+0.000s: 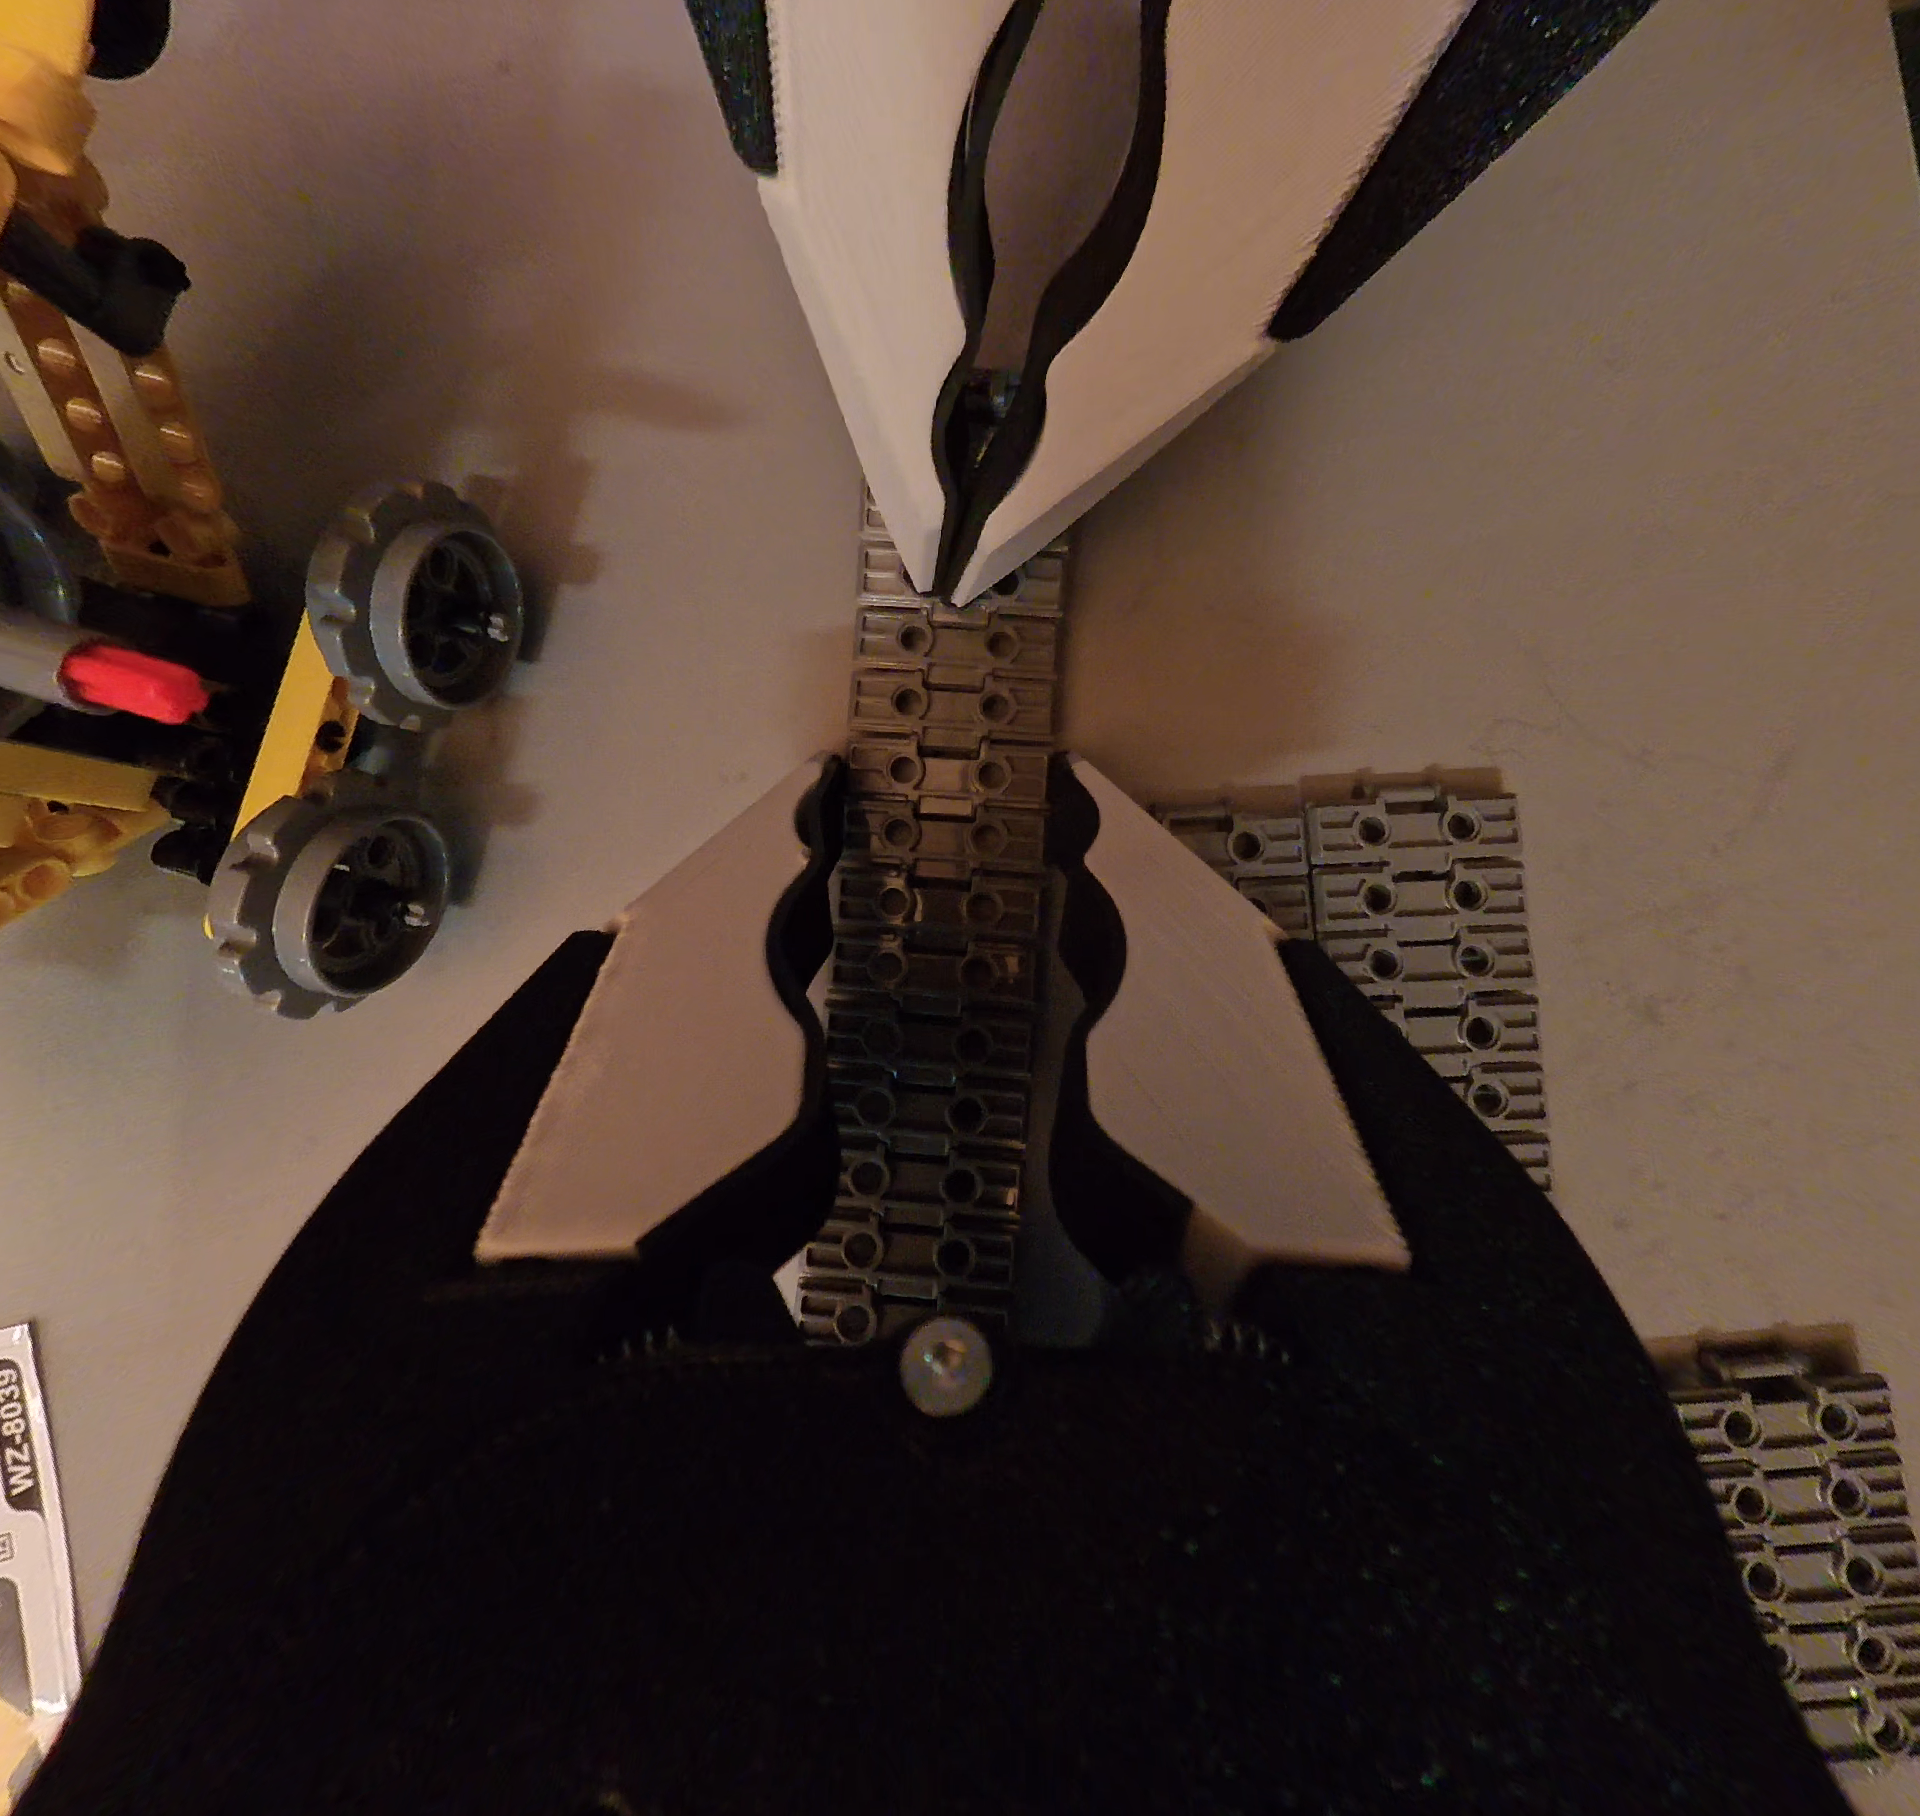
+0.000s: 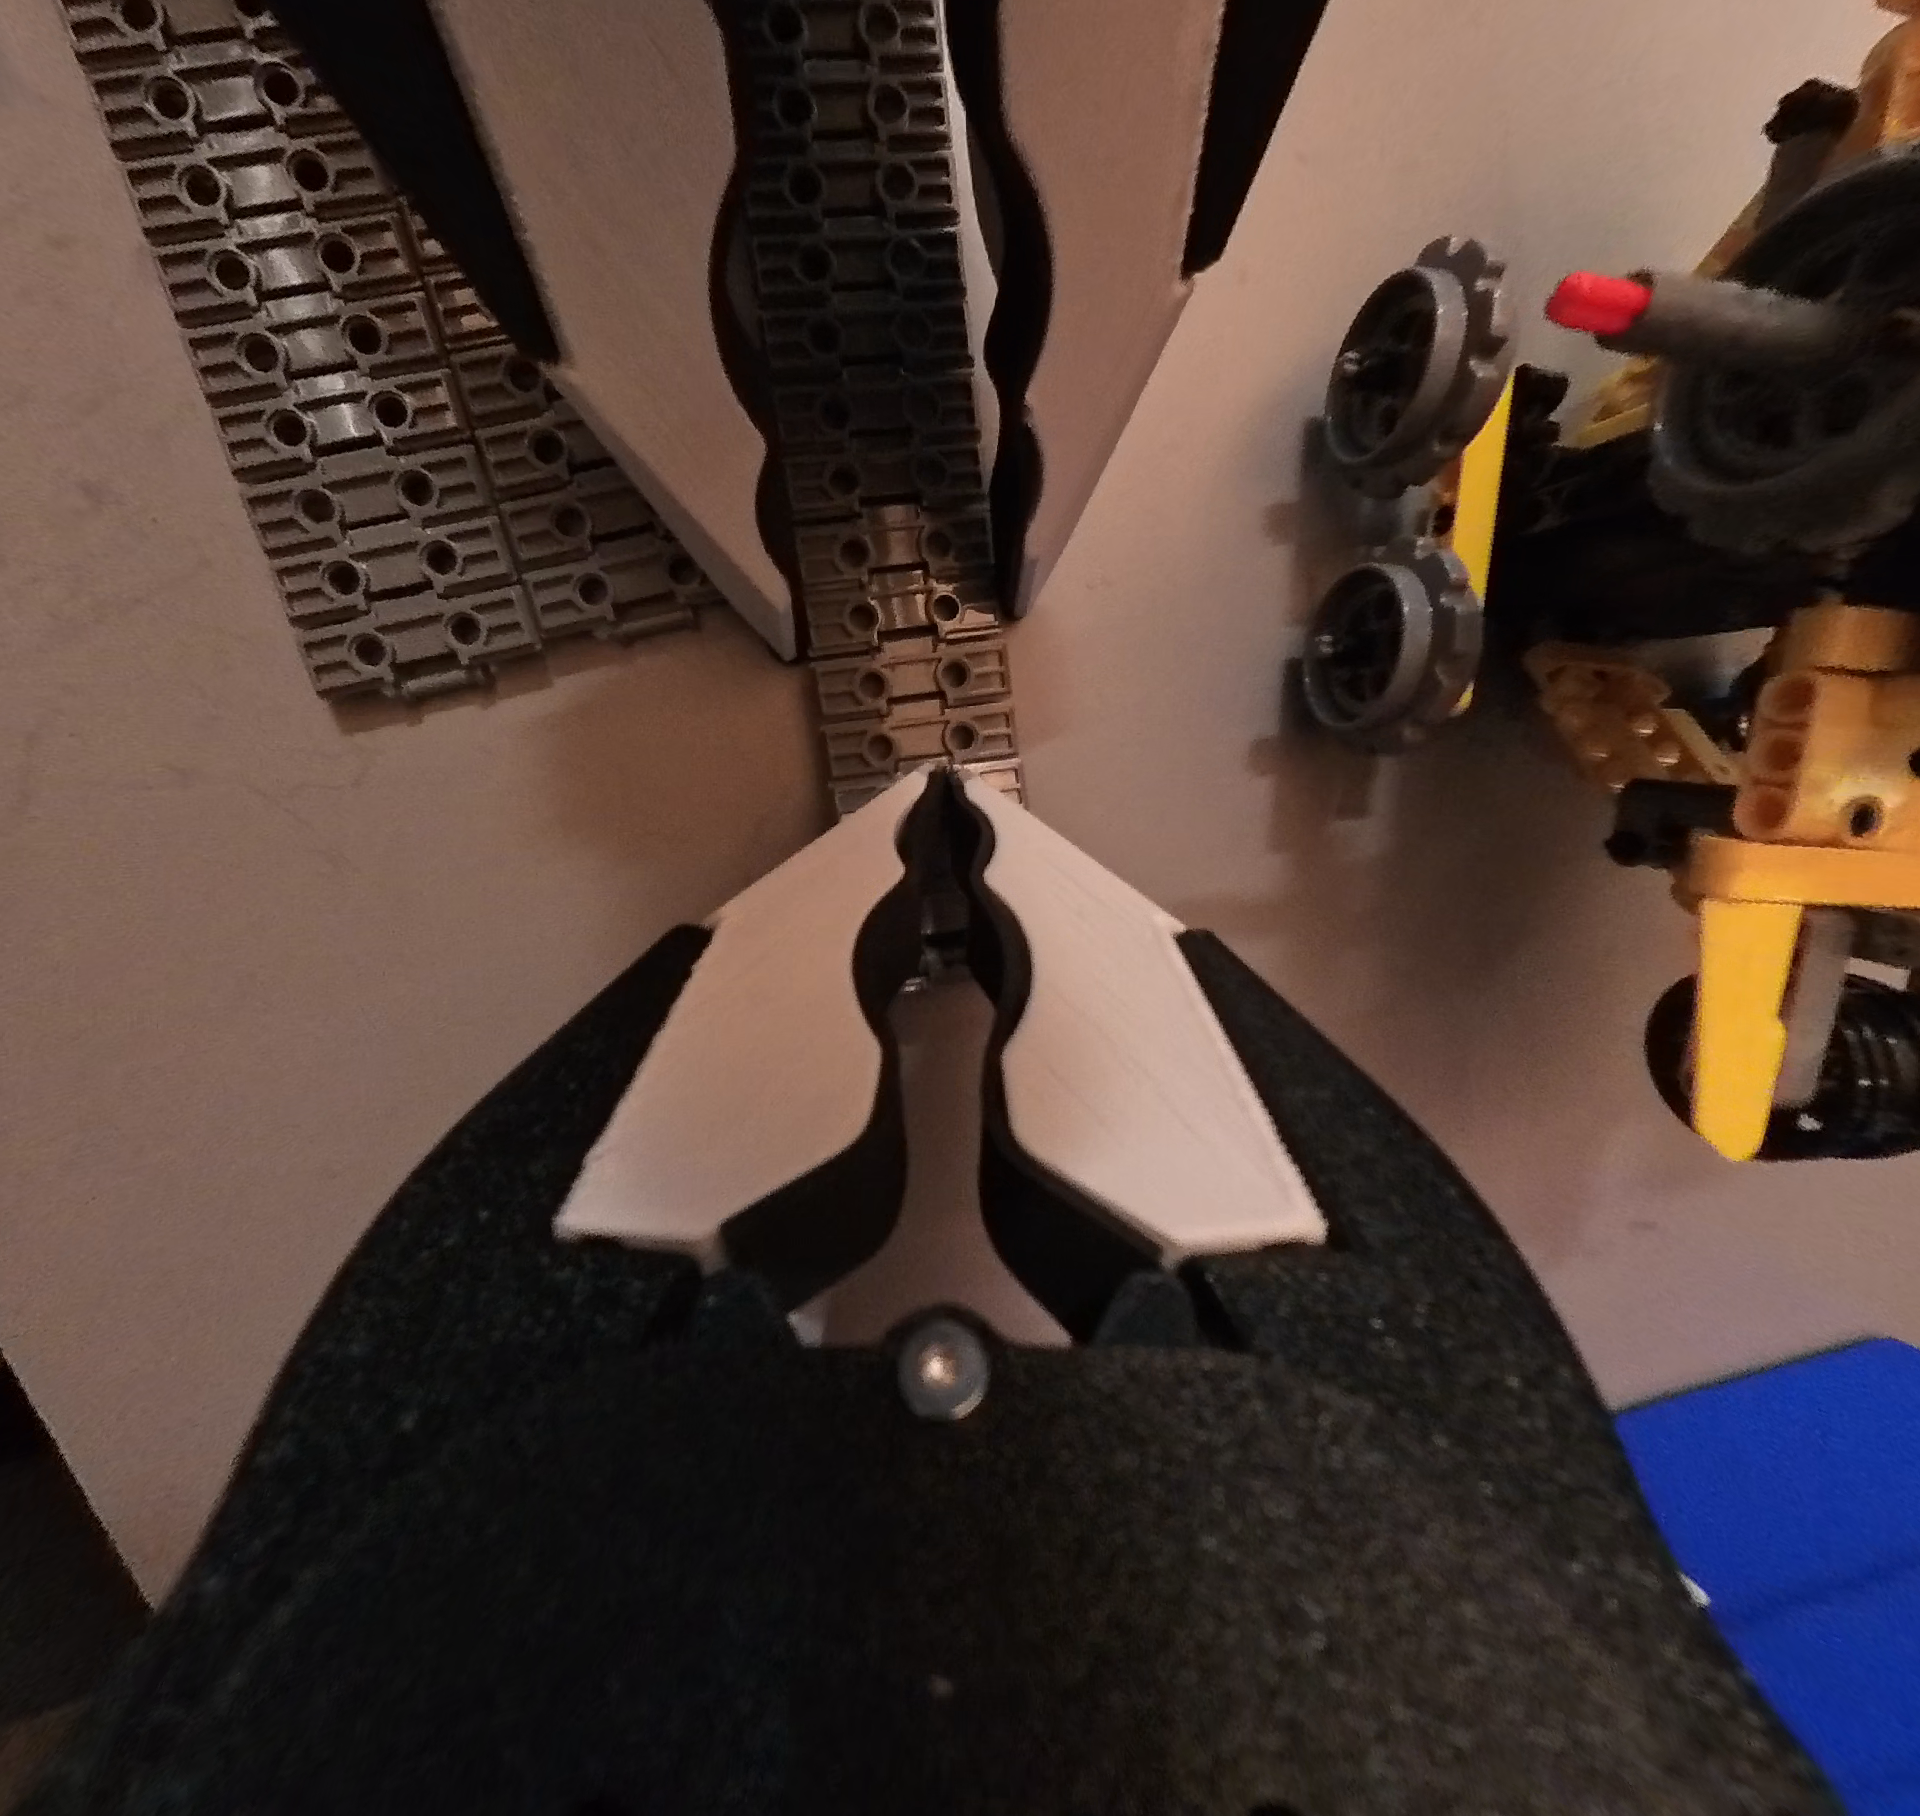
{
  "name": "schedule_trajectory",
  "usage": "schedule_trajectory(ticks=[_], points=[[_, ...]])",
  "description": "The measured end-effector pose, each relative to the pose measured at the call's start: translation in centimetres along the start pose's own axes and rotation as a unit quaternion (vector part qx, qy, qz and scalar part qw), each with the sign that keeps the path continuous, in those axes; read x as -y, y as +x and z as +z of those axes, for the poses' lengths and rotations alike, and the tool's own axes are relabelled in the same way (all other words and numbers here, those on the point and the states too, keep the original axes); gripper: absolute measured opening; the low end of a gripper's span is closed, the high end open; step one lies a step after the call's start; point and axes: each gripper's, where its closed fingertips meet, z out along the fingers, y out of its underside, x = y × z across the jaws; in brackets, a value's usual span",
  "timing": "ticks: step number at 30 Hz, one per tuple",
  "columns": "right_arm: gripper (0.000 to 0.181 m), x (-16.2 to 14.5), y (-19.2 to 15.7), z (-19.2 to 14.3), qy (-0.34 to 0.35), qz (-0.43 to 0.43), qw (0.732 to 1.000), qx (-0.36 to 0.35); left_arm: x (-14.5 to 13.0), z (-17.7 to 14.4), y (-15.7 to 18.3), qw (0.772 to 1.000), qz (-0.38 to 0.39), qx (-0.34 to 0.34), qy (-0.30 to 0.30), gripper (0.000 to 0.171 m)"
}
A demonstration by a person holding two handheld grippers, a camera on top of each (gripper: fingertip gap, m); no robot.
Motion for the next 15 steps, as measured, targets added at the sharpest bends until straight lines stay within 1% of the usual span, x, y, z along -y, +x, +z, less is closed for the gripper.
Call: schedule_trajectory(ticks=[6, 12, 15], points=[[0.000, -0.06, -0.07, 0.03, -0.025, -0.032, 0.999, -0.029, 0.00, 0.00, 0.00, 1.000, -0.003, 0.001, -0.003, 0.038], [0.000, -0.09, -0.08, 0.05, -0.028, -0.032, 0.998, -0.048, 0.04, 0.00, 0.00, 1.000, -0.008, 0.000, -0.004, 0.038], [0.000, -0.13, -0.09, 0.05, -0.048, -0.054, 0.995, -0.068, 0.05, 0.01, 0.00, 1.000, -0.008, 0.001, -0.006, 0.038]])
